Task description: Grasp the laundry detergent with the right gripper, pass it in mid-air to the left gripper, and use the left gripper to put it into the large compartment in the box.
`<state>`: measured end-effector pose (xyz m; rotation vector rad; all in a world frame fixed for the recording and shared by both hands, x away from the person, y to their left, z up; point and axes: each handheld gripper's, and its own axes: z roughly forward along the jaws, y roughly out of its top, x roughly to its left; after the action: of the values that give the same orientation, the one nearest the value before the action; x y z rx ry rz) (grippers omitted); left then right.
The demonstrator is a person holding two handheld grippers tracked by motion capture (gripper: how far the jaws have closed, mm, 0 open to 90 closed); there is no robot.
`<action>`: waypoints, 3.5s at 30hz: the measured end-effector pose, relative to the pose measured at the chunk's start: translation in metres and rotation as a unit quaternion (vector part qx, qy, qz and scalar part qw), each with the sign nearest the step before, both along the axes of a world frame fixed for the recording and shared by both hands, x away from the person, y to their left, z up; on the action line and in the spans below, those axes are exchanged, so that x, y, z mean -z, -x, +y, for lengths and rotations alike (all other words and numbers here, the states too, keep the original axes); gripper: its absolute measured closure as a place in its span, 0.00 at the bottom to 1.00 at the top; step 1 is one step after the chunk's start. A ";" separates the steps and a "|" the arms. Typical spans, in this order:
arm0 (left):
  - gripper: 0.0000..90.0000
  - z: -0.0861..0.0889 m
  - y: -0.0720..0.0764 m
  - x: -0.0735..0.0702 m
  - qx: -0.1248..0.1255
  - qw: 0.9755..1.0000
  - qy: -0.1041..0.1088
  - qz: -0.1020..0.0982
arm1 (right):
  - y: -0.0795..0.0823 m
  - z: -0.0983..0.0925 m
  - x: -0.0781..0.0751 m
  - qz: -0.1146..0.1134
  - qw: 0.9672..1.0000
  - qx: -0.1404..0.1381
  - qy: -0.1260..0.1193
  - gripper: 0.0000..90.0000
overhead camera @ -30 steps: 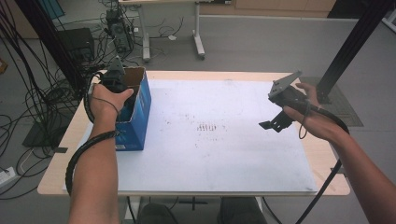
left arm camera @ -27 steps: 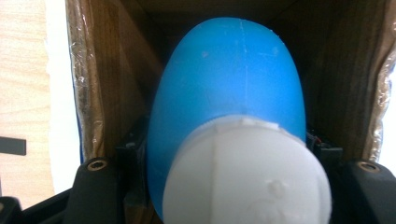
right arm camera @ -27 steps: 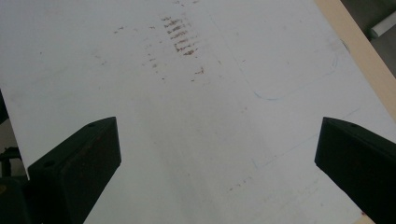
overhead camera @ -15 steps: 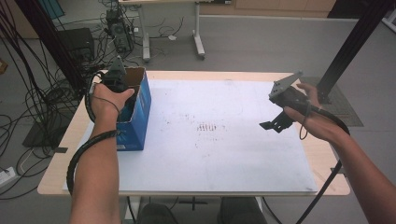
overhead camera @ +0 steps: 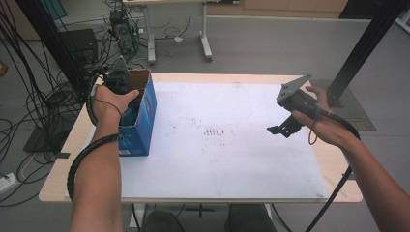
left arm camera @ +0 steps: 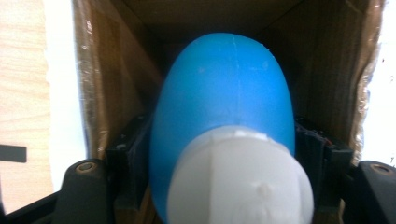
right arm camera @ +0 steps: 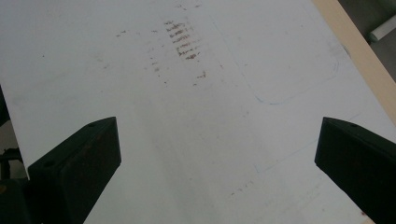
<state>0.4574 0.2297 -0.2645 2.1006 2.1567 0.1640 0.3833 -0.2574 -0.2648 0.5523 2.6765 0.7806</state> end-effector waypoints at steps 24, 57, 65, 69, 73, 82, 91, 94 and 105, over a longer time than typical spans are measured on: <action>0.28 -0.007 0.015 -0.049 0.024 0.999 -0.032 -0.028 | 0.002 0.012 -0.001 0.001 1.000 0.003 0.002 0.00; 0.08 -0.114 -0.017 -0.081 0.147 0.985 -0.001 -0.087 | 0.001 0.001 -0.018 -0.011 0.999 0.010 0.028 0.00; 0.08 -0.144 -0.033 -0.071 0.169 0.982 0.000 -0.087 | 0.003 -0.004 -0.022 -0.009 1.000 0.008 0.027 0.00; 0.08 -0.153 -0.038 -0.069 0.176 0.980 -0.003 -0.090 | 0.002 -0.006 -0.020 -0.005 1.000 0.009 0.027 0.00; 0.08 -0.156 -0.041 -0.068 0.178 0.980 -0.004 -0.090 | 0.000 -0.007 -0.017 0.002 1.000 0.009 0.029 0.00; 0.08 -0.153 -0.043 -0.065 0.171 0.981 -0.001 -0.088 | -0.003 -0.005 -0.014 0.006 0.999 0.004 0.031 0.00; 0.08 -0.151 -0.044 -0.065 0.172 0.981 -0.002 -0.090 | -0.005 -0.004 -0.013 0.007 0.999 0.005 0.031 0.00; 0.08 -0.151 -0.045 -0.064 0.173 0.981 -0.002 -0.091 | -0.005 -0.005 -0.013 0.007 0.999 0.006 0.032 0.00; 0.08 -0.149 -0.046 -0.063 0.171 0.981 0.000 -0.092 | -0.005 -0.003 -0.011 0.011 0.999 0.005 0.038 0.00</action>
<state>0.5030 0.0811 -0.2011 2.3128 1.6666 0.3086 0.3888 -0.2603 -0.2538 0.5580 2.7096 0.6695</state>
